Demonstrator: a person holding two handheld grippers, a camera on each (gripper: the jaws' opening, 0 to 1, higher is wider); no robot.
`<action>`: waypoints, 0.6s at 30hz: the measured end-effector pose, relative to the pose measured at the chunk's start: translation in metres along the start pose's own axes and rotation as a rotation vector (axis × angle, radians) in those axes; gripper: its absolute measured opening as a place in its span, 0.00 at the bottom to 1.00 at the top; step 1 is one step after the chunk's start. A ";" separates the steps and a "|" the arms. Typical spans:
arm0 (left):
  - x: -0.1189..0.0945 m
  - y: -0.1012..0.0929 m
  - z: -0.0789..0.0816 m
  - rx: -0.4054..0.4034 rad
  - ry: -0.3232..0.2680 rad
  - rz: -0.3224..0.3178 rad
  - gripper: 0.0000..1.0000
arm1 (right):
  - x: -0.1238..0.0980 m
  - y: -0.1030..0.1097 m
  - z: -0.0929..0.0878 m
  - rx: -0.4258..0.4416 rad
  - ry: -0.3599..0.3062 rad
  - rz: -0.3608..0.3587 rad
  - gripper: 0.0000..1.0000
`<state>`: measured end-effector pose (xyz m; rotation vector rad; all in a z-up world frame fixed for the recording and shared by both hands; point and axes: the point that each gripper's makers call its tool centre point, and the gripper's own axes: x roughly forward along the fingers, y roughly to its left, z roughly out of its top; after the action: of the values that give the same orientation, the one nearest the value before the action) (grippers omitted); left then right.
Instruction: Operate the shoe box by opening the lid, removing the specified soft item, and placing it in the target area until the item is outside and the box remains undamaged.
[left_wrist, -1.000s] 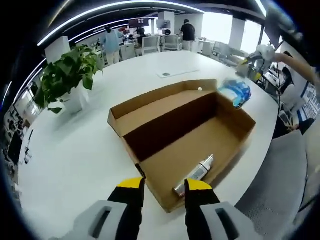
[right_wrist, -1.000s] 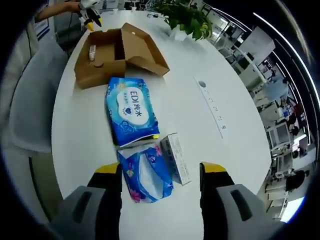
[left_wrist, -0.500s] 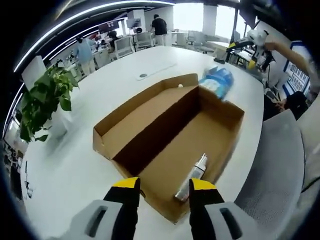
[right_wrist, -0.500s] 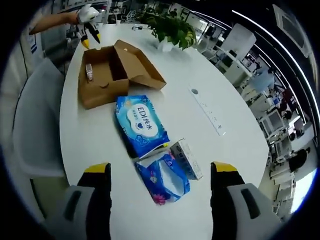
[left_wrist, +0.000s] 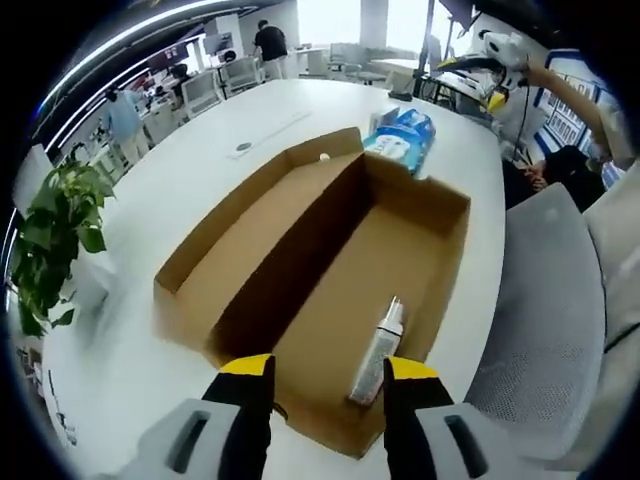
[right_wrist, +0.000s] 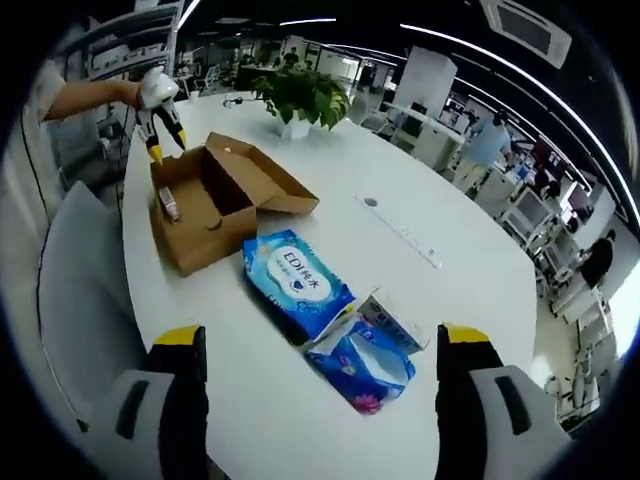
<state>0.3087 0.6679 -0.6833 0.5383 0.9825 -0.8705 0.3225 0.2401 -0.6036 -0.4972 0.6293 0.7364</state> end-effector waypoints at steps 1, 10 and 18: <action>0.001 0.000 0.000 0.013 0.003 -0.003 0.44 | -0.001 0.003 0.000 0.015 -0.007 -0.004 0.93; 0.010 -0.010 0.001 0.095 0.046 -0.077 0.44 | -0.010 0.024 -0.004 0.106 -0.047 -0.033 0.96; 0.021 -0.013 0.000 0.141 0.083 -0.132 0.44 | -0.020 0.044 0.001 0.148 -0.086 -0.050 0.96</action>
<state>0.3034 0.6530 -0.7018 0.6395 1.0456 -1.0478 0.2791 0.2602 -0.5979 -0.3425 0.5844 0.6547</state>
